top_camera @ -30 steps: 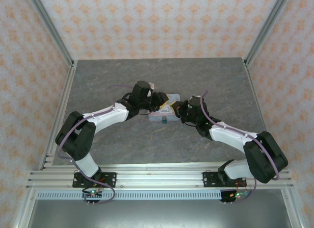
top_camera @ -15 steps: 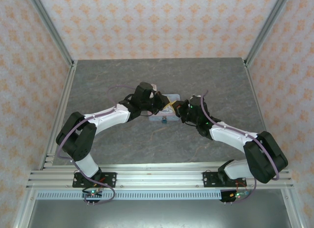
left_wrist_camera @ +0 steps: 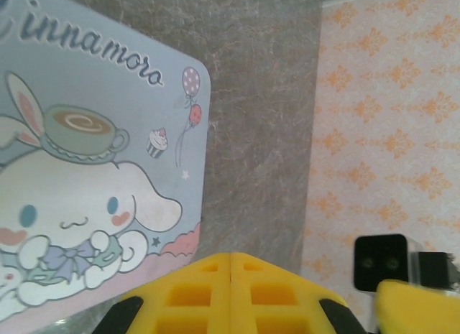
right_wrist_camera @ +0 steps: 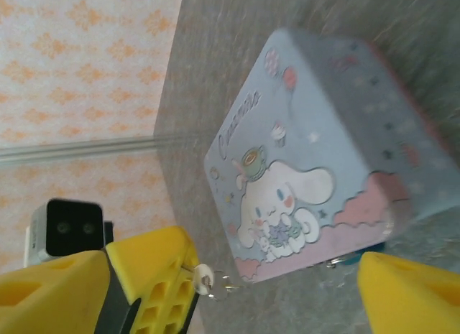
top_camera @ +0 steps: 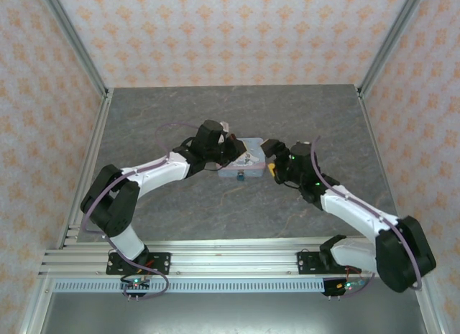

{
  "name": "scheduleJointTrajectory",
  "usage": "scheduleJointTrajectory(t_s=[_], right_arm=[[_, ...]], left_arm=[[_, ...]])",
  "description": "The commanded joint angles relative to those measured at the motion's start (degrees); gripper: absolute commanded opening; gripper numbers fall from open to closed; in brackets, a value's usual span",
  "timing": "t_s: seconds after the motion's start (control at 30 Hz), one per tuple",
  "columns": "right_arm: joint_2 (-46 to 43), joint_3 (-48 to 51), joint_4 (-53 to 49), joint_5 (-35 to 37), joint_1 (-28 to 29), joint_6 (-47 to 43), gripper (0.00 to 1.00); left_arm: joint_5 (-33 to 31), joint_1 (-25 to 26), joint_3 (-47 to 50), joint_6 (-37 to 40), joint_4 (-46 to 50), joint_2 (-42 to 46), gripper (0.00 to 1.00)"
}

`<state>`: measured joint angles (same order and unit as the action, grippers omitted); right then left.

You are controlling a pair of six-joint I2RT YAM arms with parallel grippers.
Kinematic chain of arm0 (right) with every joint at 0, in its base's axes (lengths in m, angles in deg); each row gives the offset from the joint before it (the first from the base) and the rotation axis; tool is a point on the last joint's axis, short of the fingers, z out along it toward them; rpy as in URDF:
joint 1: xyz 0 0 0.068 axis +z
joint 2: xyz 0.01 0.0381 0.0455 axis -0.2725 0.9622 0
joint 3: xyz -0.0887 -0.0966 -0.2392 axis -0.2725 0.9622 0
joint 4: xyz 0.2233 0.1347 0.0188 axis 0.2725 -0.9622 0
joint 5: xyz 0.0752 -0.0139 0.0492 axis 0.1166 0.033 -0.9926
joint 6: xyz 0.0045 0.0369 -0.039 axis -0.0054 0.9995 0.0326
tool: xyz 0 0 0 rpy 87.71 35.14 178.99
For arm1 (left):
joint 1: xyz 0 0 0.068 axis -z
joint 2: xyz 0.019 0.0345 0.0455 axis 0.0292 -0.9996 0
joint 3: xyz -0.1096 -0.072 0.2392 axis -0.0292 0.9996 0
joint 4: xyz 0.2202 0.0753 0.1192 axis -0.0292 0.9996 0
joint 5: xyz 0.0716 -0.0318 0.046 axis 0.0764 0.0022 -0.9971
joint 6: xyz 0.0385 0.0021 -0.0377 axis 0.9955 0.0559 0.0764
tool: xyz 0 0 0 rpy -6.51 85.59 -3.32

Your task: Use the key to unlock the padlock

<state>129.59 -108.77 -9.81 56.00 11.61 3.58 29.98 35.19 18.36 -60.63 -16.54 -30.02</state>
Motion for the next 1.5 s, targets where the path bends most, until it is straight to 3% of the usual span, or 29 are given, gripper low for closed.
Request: scheduleJointTrajectory(t_s=[0.0,0.1,0.2,0.3,0.47,0.67,0.83,1.03,1.47], right_arm=[[-2.1,-6.8,-19.7,6.2,-0.6,-11.3,0.99],[-1.2,-12.1,-27.7,9.9,-0.7,-18.7,0.99],[-1.0,-13.3,-26.8,6.9,-1.1,-23.9,0.99],[-2.1,-10.3,-17.4,-1.4,-1.4,-23.0,0.94],[-0.8,-4.7,4.0,-9.0,-1.8,-14.0,0.72],[2.0,-1.3,23.6,-10.6,-2.0,-6.3,0.47],[4.7,-0.9,32.4,-11.3,-2.1,-2.5,0.36],[9.6,-0.4,42.7,-11.8,-2.0,3.6,0.31],[14.8,-3.2,48.0,-13.8,-0.7,5.6,0.3]], left_arm=[[-0.9,-0.7,-3.6,8.6,2.8,3.8,0.0],[-1.5,-0.6,-6.1,12.8,6.2,4.6,0.0],[-3.4,-0.4,-7.4,15.8,8.2,6.0,0.0],[-4.6,-0.5,-6.2,17.4,5.9,8.2,0.0],[-1.8,-0.7,-3.4,18.8,-1.2,9.2,0.0],[-0.1,-1.3,3.0,16.6,-15.2,9.2,0.0],[-0.7,-1.4,7.6,12.8,-26.2,8.7,0.0],[-4.0,-1.4,12.5,6.0,-39.1,7.5,0.0],[-4.9,-1.2,13.3,0.9,-43.4,5.7,0.0]])
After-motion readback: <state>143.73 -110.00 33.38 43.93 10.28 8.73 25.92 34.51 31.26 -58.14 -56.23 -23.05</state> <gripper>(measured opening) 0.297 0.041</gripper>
